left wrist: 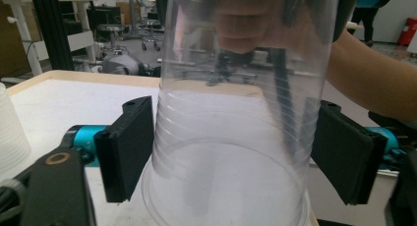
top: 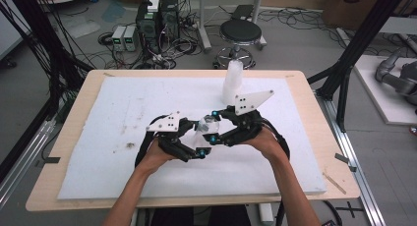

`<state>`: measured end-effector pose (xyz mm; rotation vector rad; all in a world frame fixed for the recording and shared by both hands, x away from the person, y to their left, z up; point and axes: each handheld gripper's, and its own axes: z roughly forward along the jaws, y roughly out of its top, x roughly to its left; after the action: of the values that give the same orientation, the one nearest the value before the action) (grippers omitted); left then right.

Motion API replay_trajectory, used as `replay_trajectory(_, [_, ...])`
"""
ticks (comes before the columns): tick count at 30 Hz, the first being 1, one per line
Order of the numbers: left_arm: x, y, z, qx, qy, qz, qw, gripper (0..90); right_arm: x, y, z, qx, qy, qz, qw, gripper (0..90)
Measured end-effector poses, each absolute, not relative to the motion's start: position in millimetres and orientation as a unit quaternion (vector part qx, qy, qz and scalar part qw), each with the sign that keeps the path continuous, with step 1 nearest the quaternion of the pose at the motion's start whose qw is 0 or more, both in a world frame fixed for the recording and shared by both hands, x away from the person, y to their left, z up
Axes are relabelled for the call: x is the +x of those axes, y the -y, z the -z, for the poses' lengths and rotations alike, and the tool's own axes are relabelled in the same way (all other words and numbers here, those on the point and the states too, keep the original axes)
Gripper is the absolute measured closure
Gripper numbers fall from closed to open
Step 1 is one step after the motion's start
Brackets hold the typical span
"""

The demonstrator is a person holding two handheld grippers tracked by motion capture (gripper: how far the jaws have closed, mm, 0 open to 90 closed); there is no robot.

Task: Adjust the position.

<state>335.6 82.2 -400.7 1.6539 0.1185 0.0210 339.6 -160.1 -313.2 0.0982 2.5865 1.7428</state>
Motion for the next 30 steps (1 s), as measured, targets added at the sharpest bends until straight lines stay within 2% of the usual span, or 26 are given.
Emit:
replay_trajectory(2, [335.0, -82.3, 401.6, 0.735, -0.05, -0.014, 0.676, 28.1, 339.5, 161.2, 313.9, 0.031, -0.828, -0.56, 0.008, 41.4])
replay_trajectory(11, [334.4, -82.5, 401.8, 0.738, -0.048, -0.018, 0.673, 30.4, 339.1, 162.6, 316.1, 0.031, -0.826, -0.563, 0.005, 41.0])
replay_trajectory(12, [334.2, -82.4, 401.8, 0.738, -0.048, -0.017, 0.672, 30.5, 339.1, 162.4, 316.4, 0.028, -0.825, -0.564, 0.007, 39.3])
replay_trajectory(14, [334.2, -82.4, 401.8, 0.738, -0.049, -0.016, 0.672, 30.6, 338.6, 161.5, 317.1, 0.031, -0.826, -0.562, 0.0, 25.4])
replay_trajectory(15, [334.2, -82.5, 401.7, 0.738, -0.05, -0.017, 0.672, 30.6, 338.6, 160.6, 317.6, 0.032, -0.827, -0.561, -0.001, 21.3])
replay_trajectory(19, [334.1, -84.1, 401.1, 0.739, -0.05, -0.017, 0.671, 30.8, 336.8, 159.7, 318.2, 0.024, -0.83, -0.557, -0.005, 17.4])
replay_trajectory(24, [332.0, -87.0, 399.7, 0.748, -0.051, -0.017, 0.662, 30.8, 337.2, 160.6, 319.1, 0.027, -0.834, -0.551, 0.001, 17.1])
replay_trajectory(30, [330.5, -94.4, 390.7, 0.797, -0.052, -0.015, 0.601, 31.1, 333.8, 162.5, 320.3, 0.02, -0.852, -0.523, 0.008, 17.1])
